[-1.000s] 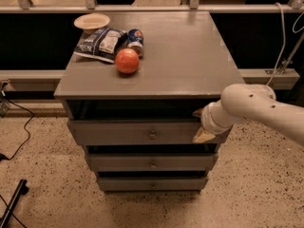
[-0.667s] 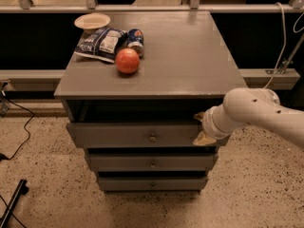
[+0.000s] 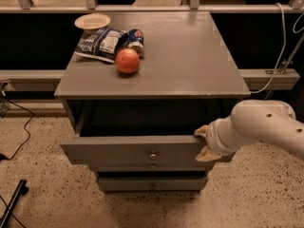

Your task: Open top drawer

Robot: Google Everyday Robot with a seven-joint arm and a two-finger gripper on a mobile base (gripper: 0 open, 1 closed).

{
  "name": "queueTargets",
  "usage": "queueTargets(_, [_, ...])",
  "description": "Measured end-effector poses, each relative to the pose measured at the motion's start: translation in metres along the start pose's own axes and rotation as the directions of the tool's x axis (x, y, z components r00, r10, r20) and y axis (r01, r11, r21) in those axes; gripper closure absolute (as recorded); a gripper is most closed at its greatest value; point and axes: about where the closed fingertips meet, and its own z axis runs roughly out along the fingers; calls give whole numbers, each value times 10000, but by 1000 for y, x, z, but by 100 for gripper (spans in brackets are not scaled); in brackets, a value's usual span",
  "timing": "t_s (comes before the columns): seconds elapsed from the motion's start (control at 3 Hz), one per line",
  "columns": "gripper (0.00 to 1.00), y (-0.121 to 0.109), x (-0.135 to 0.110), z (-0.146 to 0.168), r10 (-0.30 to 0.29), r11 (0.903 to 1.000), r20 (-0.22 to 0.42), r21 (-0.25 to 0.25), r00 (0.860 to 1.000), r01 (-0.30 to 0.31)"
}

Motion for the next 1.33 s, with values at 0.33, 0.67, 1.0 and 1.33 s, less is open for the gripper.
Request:
queueTargets(0.33, [47, 49, -19, -32, -400, 9980, 170, -478, 9991, 408])
queueTargets(0.67, [45, 82, -34, -57, -694, 9942, 440, -792, 9966, 727])
queueTargets(1.0, [42, 103, -52, -84, -1109, 9885, 789, -939, 9907, 1181])
queueTargets(1.33, [42, 89, -55, -94, -1084, 9910, 703, -708, 9916, 1133])
